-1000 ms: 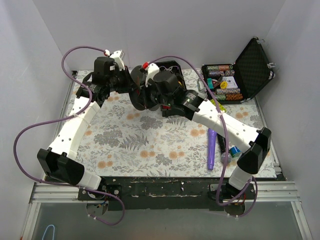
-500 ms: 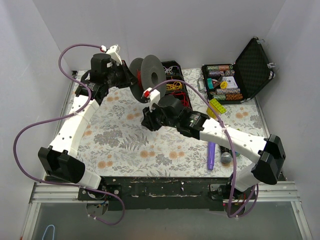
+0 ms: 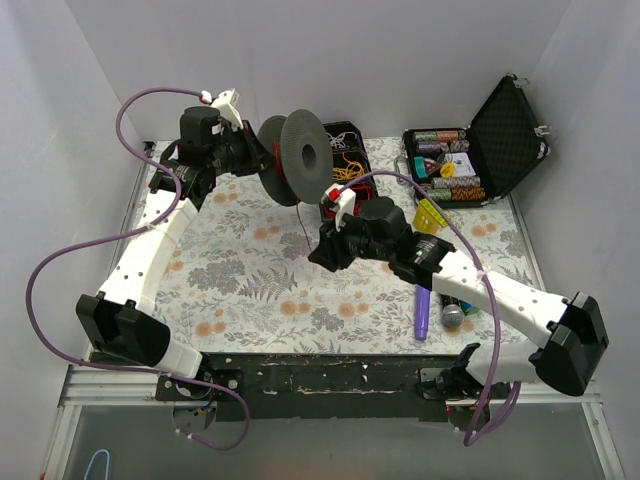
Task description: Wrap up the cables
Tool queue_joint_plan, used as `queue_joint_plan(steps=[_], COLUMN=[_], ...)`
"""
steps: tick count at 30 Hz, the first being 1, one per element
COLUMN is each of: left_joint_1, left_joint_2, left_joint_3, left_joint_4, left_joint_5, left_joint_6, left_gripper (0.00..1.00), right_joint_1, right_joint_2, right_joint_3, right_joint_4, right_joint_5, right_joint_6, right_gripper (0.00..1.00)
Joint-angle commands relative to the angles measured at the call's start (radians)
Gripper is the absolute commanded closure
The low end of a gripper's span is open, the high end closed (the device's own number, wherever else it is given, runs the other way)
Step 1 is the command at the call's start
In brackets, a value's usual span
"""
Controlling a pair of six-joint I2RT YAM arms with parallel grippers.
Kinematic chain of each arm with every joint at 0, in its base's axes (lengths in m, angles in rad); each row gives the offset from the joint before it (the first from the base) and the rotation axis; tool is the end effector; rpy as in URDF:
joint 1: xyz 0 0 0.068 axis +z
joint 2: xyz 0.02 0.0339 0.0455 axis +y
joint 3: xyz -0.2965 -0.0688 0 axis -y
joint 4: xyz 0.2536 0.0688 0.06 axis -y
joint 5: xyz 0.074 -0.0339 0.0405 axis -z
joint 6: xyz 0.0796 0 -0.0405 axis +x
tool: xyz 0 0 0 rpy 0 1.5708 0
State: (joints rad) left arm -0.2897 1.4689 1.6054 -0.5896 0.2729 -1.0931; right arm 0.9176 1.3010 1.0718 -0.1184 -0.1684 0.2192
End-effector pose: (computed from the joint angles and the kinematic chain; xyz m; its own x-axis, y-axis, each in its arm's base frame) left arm 0.3469 -0.1258 0.4365 -0.6434 -0.7006 -0.3086 -0.1393 0.5035 -0.8527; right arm 0.1990 0.2820 0.3481 -0.3931 -0.1610 -0.9053 -0.8126 0.5215 0.2602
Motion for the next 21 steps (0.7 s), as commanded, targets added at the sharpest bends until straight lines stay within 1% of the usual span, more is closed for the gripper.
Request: queue_joint_plan(steps=[1, 6, 8, 11, 13, 16, 18, 21], left_joint_1=[0.006, 0.006, 0.007, 0.007, 0.007, 0.007, 0.006, 0.007], left_joint_2=[-0.065, -0.07, -0.07, -0.079, -0.088, -0.097, -0.105, -0.114], left_joint_3=[0.021, 0.047, 0.06, 0.077, 0.077, 0.082, 0.09, 0.096], left_joint_4=[0.085, 0.085, 0.088, 0.091, 0.097, 0.102, 0.105, 0.109], left_joint_5=[0.032, 0.052, 0.069, 0.091, 0.109, 0.121, 0.121, 0.13], left_joint_6=[-0.007, 0.002, 0.009, 0.015, 0.015, 0.015, 0.016, 0.016], left_gripper=[1.0, 1.0, 1.0, 1.0, 1.0, 1.0, 1.0, 1.0], right_joint_1=[-0.04, -0.13, -0.173, -0.201, -0.204, -0.209, -0.21, -0.221], right_joint_2=[-0.069, -0.092, -0.082, -0.043, 0.015, 0.107, 0.148, 0.182], right_joint_3=[-0.064, -0.168, -0.209, -0.233, -0.227, -0.196, -0.196, -0.225], right_joint_4=[0.071, 0.201, 0.271, 0.365, 0.425, 0.502, 0.54, 0.664], right_joint_5=[-0.077, -0.175, -0.218, -0.233, -0.244, -0.31, -0.315, -0.303], right_joint_6=[0.008, 0.031, 0.054, 0.051, 0.048, 0.097, 0.127, 0.195], right_gripper=[0.54, 0.39, 0.37, 0.34, 0.34, 0.31, 0.3, 0.3])
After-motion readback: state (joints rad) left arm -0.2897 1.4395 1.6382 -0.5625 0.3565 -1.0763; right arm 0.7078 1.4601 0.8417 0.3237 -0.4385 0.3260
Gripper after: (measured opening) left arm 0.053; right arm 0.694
